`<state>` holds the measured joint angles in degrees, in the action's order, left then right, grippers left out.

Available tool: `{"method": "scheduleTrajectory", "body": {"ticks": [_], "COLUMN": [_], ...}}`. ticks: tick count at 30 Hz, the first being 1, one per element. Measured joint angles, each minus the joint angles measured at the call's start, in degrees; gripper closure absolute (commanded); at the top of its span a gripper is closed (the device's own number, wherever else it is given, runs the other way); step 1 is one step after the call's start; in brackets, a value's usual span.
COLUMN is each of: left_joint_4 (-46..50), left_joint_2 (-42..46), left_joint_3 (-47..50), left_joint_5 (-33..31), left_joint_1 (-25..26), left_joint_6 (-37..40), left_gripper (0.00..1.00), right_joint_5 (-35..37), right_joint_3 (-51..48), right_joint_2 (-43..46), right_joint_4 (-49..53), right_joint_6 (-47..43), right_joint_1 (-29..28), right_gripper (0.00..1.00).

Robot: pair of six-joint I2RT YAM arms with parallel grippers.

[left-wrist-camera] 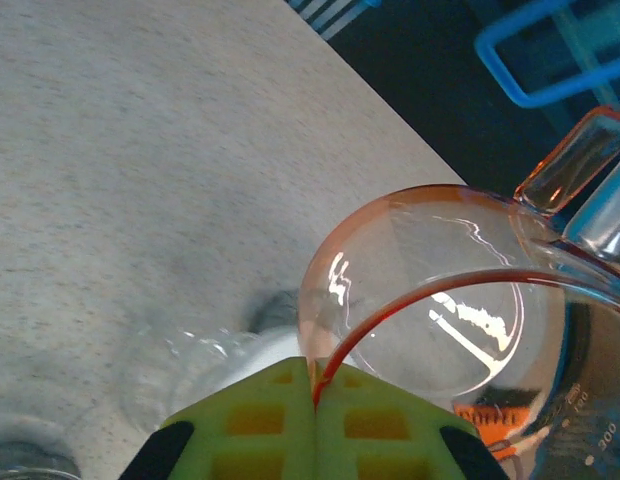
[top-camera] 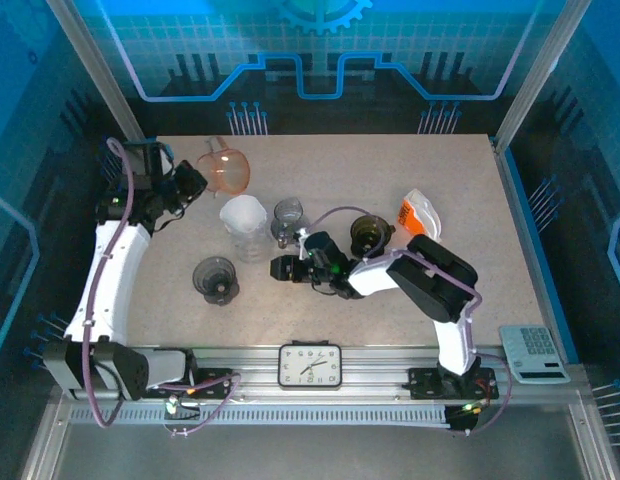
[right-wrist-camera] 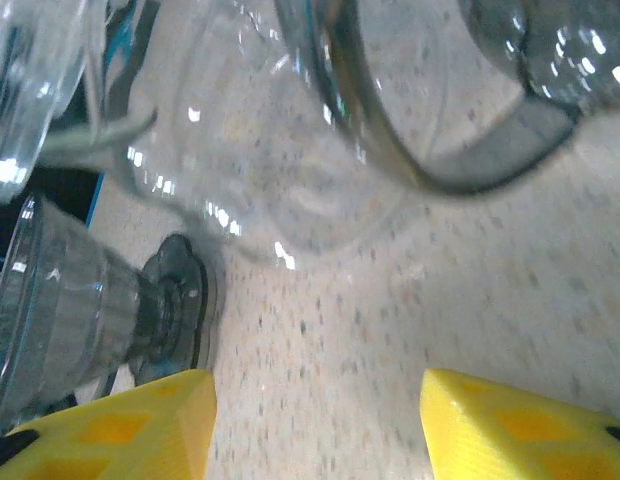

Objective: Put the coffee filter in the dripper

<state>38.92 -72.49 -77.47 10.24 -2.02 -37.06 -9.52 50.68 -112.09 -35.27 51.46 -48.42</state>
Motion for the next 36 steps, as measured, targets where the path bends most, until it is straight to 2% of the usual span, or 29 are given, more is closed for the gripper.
{"method": "scheduleTrajectory", "body": {"ticks": [6,10,16,21,28,36], "left_joint_4": [2.27,4.22,8.33,8.9,8.79,5.79], "left_joint_2": [0.83,1.55,1.68,1.49,-5.42,-14.86], "left_joint_3": [-3.93,-4.79,-4.76,-0.66,7.06,11.8], "left_joint_5": [-1.99,-4.92,-10.86,-14.69,-19.12,-22.16], "left_joint_1": [9.84,18.01,33.4,42.49,50.05,51.91], "left_joint_6": [1.55,2.71,3.78,3.58,2.62,2.93], "left_gripper": [1.0,1.0,1.0,1.0,1.0,1.0], "right_joint_5": [0.92,3.8,12.98,24.06,30.86,31.63], "right_joint_3": [-12.52,-16.96,-20.28,-20.5,-24.17,-24.39], "right_joint_2": [12.52,20.57,32.76,44.52,61.18,65.59], "right_joint_4": [0.28,4.24,18.18,34.53,46.45,53.31], "right_joint_6": [-0.11,-1.33,-3.52,-5.97,-8.07,-10.1], "right_joint_1": [0.0,0.0,0.11,1.27,4.57,5.01], "right_gripper": [0.41,0.41,0.4,0.37,0.35,0.33]}}
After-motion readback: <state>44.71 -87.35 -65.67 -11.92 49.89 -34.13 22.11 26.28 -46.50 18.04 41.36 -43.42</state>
